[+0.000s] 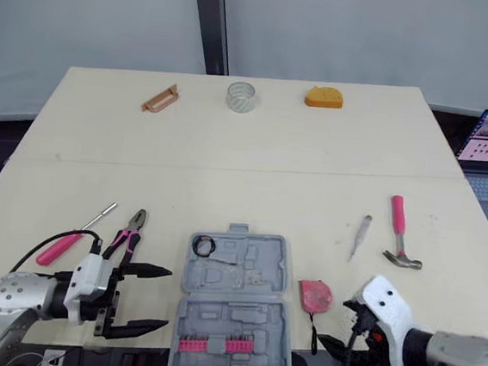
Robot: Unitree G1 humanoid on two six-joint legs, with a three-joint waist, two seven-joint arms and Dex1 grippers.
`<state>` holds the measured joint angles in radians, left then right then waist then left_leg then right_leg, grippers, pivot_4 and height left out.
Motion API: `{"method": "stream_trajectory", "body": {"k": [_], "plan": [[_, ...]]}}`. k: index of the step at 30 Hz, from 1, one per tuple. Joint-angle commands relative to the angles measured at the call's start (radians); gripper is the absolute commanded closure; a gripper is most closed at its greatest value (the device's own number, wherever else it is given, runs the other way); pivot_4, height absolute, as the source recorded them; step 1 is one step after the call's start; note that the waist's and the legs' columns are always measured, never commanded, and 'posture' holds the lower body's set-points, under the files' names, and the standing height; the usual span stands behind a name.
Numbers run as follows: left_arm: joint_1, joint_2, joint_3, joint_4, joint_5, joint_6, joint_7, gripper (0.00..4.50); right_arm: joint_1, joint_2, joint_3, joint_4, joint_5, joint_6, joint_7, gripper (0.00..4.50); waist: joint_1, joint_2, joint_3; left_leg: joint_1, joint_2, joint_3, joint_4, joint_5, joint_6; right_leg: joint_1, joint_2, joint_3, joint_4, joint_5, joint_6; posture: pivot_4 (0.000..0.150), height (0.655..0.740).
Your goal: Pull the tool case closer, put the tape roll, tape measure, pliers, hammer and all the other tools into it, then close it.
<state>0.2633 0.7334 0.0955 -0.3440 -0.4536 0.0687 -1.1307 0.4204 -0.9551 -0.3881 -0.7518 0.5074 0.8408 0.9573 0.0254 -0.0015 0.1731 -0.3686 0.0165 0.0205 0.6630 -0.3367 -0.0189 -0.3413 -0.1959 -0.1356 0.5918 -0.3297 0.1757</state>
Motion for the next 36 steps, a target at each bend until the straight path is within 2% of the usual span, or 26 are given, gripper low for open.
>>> {"method": "stream_trajectory", "body": {"k": [1, 4, 10, 22, 30, 36], "plan": [[0.011, 0.002, 0.003, -0.042, -0.027, -0.015, -0.022, 0.0, -0.053, -0.034, 0.063, 0.169, -0.109, -0.309, 0.118, 0.02, -0.001, -0.001, 0.0, 0.0, 0.0, 0.0, 0.0, 0.0, 0.0, 0.0, 0.0, 0.0, 0.0, 0.0, 0.0, 0.15, 0.74], [0.024, -0.017, 0.007, -0.061, -0.055, -0.027, -0.03, 0.0, -0.11, -0.024, 0.133, 0.301, -0.193, -0.538, 0.164, 0.02, -0.002, -0.001, 0.001, 0.0, 0.0, 0.0, 0.0, 0.0, 0.0, 0.0, 0.0, 0.0, 0.0, 0.0, 0.0, 0.15, 0.74], [0.041, -0.031, 0.017, -0.125, -0.045, -0.027, 0.011, 0.0, -0.208, -0.021, 0.261, 0.468, -0.245, -0.75, 0.261, 0.02, 0.0, -0.002, 0.001, 0.0, 0.0, 0.0, 0.002, 0.0, 0.0, 0.001, 0.0, 0.0, 0.0, 0.0, 0.0, 0.15, 0.74], [0.09, -0.054, 0.024, -0.158, -0.036, -0.082, 0.032, 0.0, -0.417, 0.044, 0.446, 0.703, -0.355, -0.888, 0.26, 0.02, -0.002, -0.002, 0.001, 0.0, 0.0, 0.0, 0.002, 0.0, 0.0, 0.001, 0.0, 0.0, -0.001, 0.001, 0.0, 0.15, 0.74], [0.175, -0.039, 0.068, -0.269, -0.051, -0.062, 0.067, 0.0, -0.477, 0.064, 0.493, 0.778, -0.381, -0.928, 0.264, 0.02, -0.002, -0.002, 0.001, 0.0, 0.0, 0.0, 0.002, 0.0, 0.0, 0.001, 0.0, -0.001, -0.001, 0.001, 0.0, 0.15, 0.74], [0.175, -0.036, 0.079, -0.273, -0.055, -0.05, 0.075, 0.0, -0.503, 0.076, 0.521, 0.821, -0.395, -0.946, 0.27, 0.02, 0.0, -0.002, 0.001, 0.0, 0.0, 0.0, 0.003, 0.0, 0.0, 0.001, 0.0, -0.001, -0.001, 0.001, 0.0, 0.15, 0.74]]}}
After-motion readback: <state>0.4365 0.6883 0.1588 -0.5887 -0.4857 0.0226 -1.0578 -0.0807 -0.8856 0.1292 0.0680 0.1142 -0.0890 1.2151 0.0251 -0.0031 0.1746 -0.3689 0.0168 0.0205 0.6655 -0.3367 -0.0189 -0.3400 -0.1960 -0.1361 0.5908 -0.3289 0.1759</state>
